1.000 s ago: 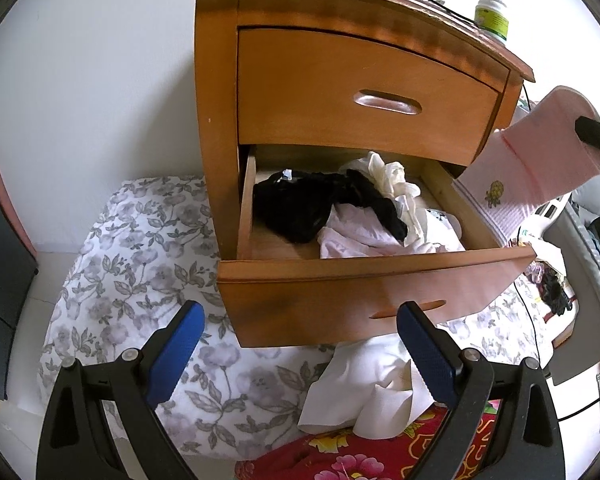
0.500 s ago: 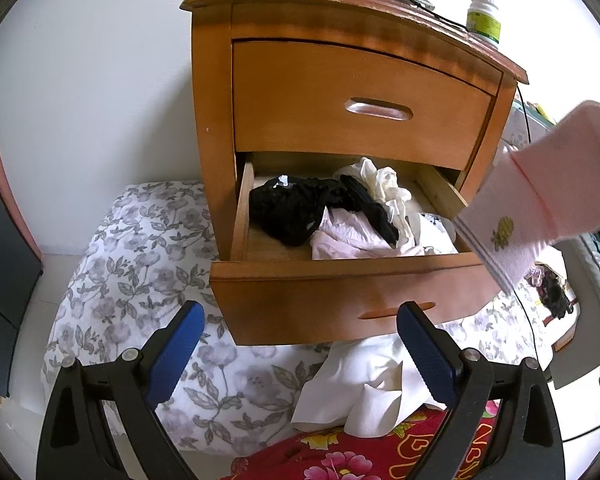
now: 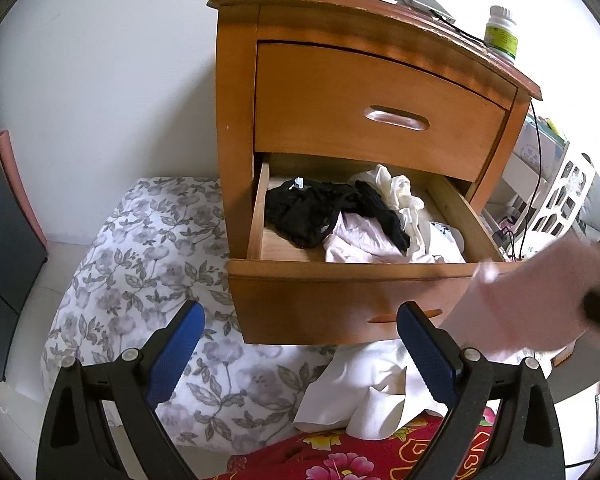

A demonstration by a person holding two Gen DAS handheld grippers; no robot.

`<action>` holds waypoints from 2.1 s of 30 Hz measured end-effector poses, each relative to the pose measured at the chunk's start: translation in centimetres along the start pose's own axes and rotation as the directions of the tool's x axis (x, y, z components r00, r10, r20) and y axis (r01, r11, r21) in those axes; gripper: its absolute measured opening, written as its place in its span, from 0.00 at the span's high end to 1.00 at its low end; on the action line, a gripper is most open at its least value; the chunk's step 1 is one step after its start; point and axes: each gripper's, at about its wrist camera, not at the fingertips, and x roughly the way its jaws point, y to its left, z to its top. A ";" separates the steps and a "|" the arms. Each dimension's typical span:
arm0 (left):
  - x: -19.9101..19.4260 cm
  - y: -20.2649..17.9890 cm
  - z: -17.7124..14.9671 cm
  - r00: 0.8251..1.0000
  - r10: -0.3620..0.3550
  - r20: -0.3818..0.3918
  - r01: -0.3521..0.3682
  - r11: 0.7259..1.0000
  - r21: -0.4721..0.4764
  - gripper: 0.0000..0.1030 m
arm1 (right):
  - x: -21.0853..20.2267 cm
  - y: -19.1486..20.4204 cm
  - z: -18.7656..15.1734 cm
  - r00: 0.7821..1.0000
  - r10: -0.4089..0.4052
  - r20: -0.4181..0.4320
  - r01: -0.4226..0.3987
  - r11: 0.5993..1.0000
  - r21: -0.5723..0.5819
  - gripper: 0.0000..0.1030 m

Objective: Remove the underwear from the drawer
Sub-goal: 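Carry the pink cloth with the right tool down below the drawer, then lower the pink cloth onto the white cloth and open the right tool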

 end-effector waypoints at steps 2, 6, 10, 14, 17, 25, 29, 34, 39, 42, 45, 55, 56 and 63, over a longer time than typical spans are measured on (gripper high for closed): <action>0.1 0.0 0.0 1.000 -0.002 -0.002 0.002 1.000 -0.001 0.06 | 2.1 -0.6 -0.6 0.998 0.003 -0.056 -0.001 1.000 0.025 0.81; 0.3 0.0 -0.2 1.000 -0.004 -0.008 0.004 1.000 0.002 0.06 | 6.1 -2.3 -2.2 0.988 -0.011 -0.155 0.023 0.997 0.074 0.81; 0.5 -0.1 -0.3 1.000 -0.005 -0.016 0.005 1.000 0.006 0.06 | 9.1 -3.3 -4.0 0.971 -0.065 -0.232 0.086 0.993 0.083 0.81; 0.7 -0.2 -0.3 1.000 -0.006 -0.024 0.006 1.000 0.008 0.06 | 10.9 -3.9 -4.9 0.957 -0.090 -0.277 0.119 0.989 0.090 0.79; 0.9 -0.3 -0.4 1.000 -0.009 -0.029 0.010 1.000 0.014 0.06 | 12.1 -3.9 -5.4 0.947 -0.084 -0.310 0.118 0.989 0.092 0.79; 1.4 -0.6 -0.6 0.999 -0.013 -0.046 0.015 1.000 0.024 0.06 | 14.9 -4.1 -6.7 0.925 -0.073 -0.374 0.128 0.984 0.124 0.79; 1.7 -0.8 -0.8 0.998 -0.017 -0.056 0.019 0.999 0.034 0.06 | 16.2 -3.7 -7.1 0.913 -0.063 -0.403 0.124 0.984 0.129 0.78; 2.3 -0.7 -0.9 0.997 -0.016 -0.072 0.019 0.999 0.033 0.06 | 16.6 -3.3 -7.2 0.909 -0.062 -0.412 0.121 0.986 0.119 0.77; 2.7 -0.8 -1.0 0.997 -0.019 -0.081 0.022 0.999 0.035 0.06 | 16.8 -3.3 -7.2 0.907 -0.045 -0.419 0.107 0.986 0.127 0.74; 2.8 -0.8 -1.1 0.996 -0.018 -0.087 0.021 0.999 0.039 0.06 | 16.9 -3.1 -7.3 0.907 -0.031 -0.419 0.095 0.986 0.133 0.72; 2.8 -0.8 -1.1 0.996 -0.017 -0.088 0.020 0.999 0.040 0.06 | 16.6 -3.0 -7.2 0.911 -0.033 -0.411 0.095 0.987 0.130 0.62; 2.3 -0.6 -0.9 0.997 -0.028 -0.072 0.030 0.999 0.031 0.06 | 12.0 -3.7 -4.6 0.953 -0.083 -0.290 0.129 0.981 0.145 0.54; 2.2 -0.7 -0.8 0.997 -0.029 -0.067 0.031 0.999 0.031 0.06 | 11.1 -3.8 -4.1 0.959 -0.094 -0.269 0.137 0.980 0.148 0.51; 1.7 -0.9 -0.5 0.998 -0.026 -0.053 0.028 0.999 0.035 0.06 | 7.6 -4.7 -2.3 0.967 -0.176 -0.183 0.206 0.965 0.164 0.33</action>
